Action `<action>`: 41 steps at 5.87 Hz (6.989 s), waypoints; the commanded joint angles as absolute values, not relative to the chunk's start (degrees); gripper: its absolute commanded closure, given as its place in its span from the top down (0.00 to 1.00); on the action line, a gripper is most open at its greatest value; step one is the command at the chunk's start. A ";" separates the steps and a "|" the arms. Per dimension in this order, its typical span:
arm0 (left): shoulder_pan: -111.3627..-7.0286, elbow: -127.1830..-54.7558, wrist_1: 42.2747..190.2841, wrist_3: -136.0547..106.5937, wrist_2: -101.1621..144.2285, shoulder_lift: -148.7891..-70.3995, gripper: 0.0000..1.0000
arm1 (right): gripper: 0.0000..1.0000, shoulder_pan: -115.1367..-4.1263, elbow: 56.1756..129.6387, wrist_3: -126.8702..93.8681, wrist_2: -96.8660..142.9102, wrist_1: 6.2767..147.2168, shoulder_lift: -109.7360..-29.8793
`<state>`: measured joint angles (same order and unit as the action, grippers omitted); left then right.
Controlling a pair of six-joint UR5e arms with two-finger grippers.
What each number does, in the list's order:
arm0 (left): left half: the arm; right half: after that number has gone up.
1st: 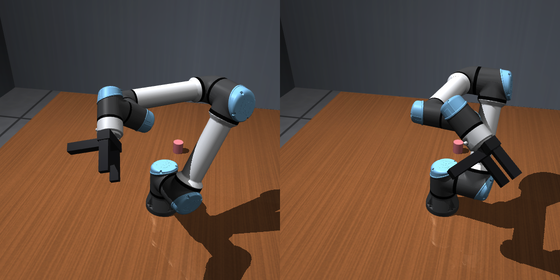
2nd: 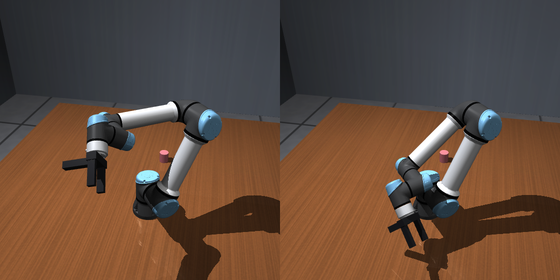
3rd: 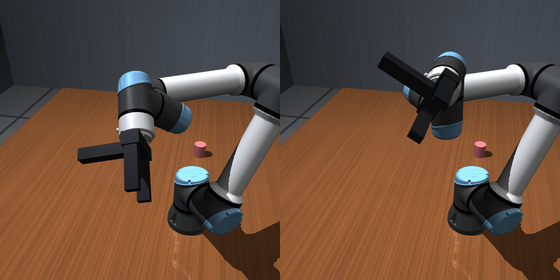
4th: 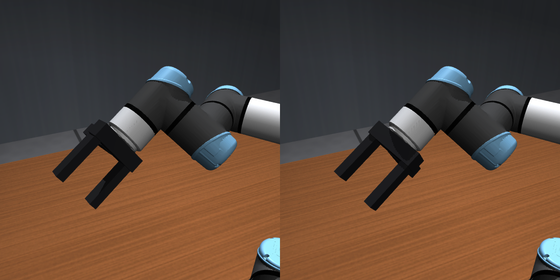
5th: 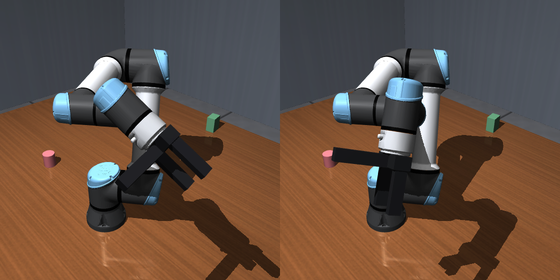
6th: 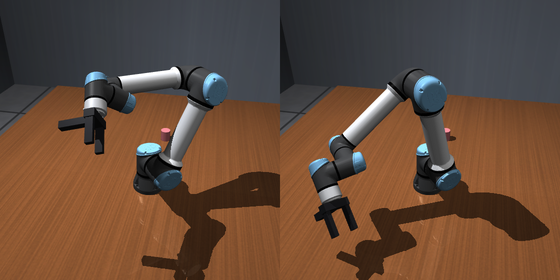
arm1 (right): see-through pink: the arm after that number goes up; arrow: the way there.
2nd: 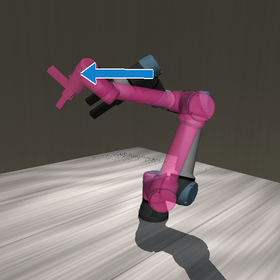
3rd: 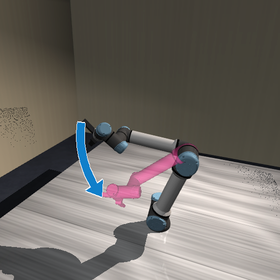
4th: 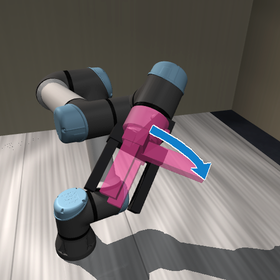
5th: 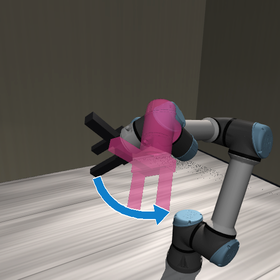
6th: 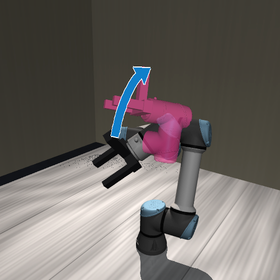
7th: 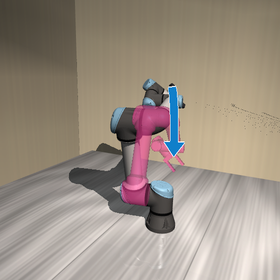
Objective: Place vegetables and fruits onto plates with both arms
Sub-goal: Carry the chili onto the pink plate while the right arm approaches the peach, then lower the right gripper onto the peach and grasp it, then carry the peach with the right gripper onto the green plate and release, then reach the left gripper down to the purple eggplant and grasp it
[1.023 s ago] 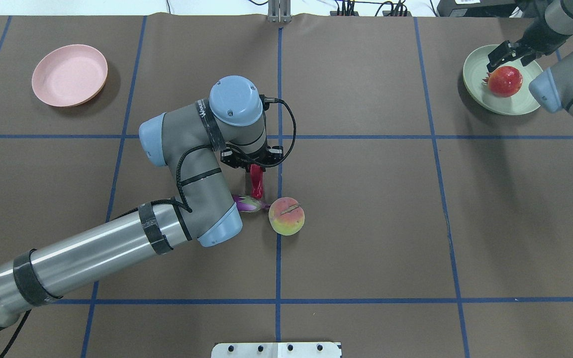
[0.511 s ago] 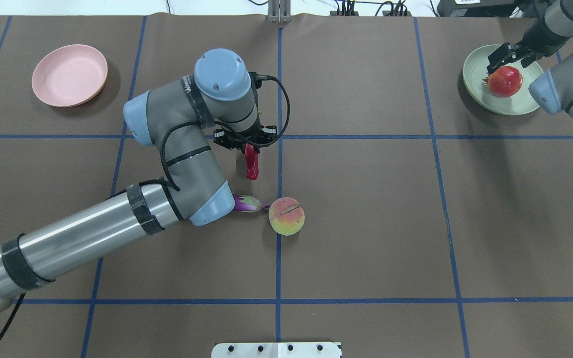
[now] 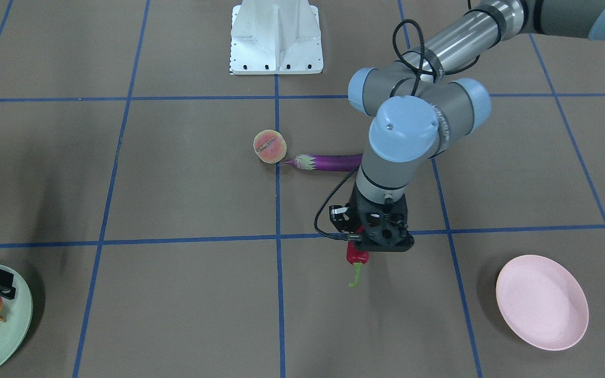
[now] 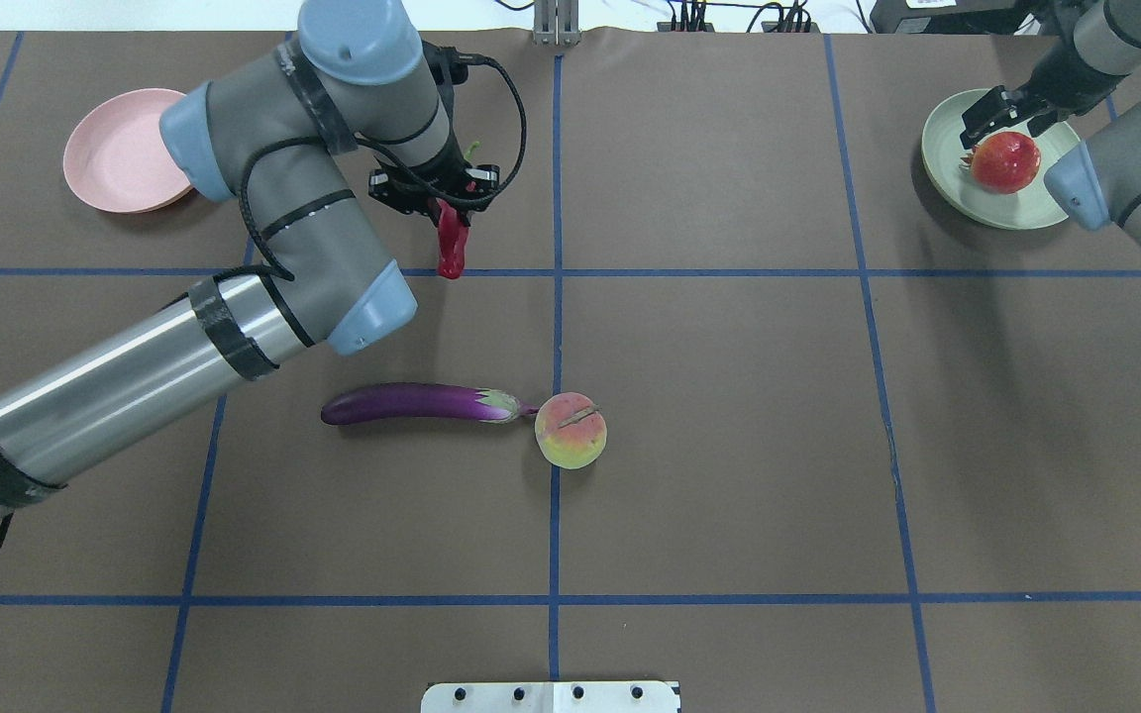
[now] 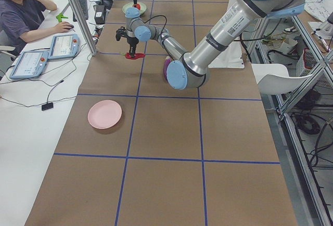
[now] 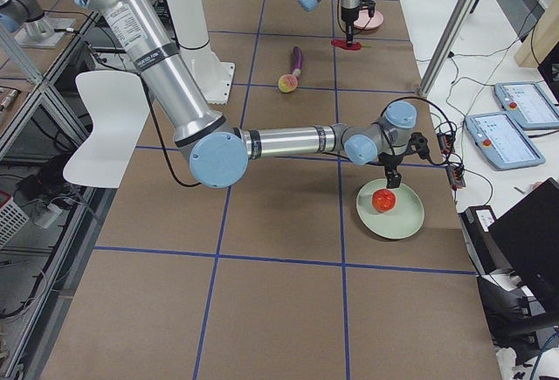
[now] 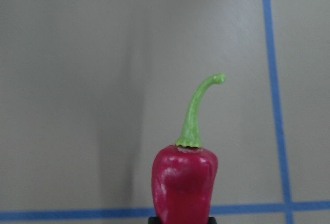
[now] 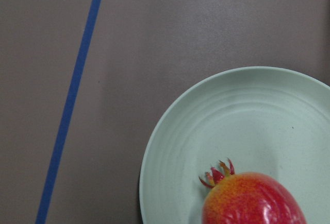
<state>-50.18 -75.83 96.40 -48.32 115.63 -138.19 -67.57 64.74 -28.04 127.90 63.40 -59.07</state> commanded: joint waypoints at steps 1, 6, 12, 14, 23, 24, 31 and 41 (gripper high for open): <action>-57.62 -73.93 96.23 -34.96 117.50 -134.84 0.00 | 1.00 -64.53 70.63 -37.30 127.97 63.98 -58.71; -68.11 -57.42 113.36 -17.23 120.49 -125.95 0.00 | 1.00 -50.92 96.21 -58.24 121.32 88.95 -54.44; -68.29 -56.32 115.93 -20.63 127.56 -126.47 1.00 | 1.00 -26.50 105.98 -78.45 102.08 95.18 -52.99; -68.55 -57.13 116.10 -20.74 129.37 -126.21 1.00 | 1.00 -20.06 105.65 -81.91 96.87 95.79 -52.65; -68.47 -58.36 116.19 -22.23 129.29 -125.77 1.00 | 0.63 -19.42 91.41 -80.34 95.10 91.49 -47.20; -68.47 -58.36 116.19 -22.24 129.29 -125.77 1.00 | 0.01 -20.64 91.67 -79.98 95.62 91.67 -47.28; -64.54 -67.65 115.93 -40.64 128.77 -126.03 1.00 | 0.00 -53.30 78.01 -43.85 116.93 86.44 -47.45; -51.36 -85.13 115.31 -67.89 128.58 -125.42 1.00 | 1.00 -71.01 41.31 -21.79 124.54 58.80 -48.61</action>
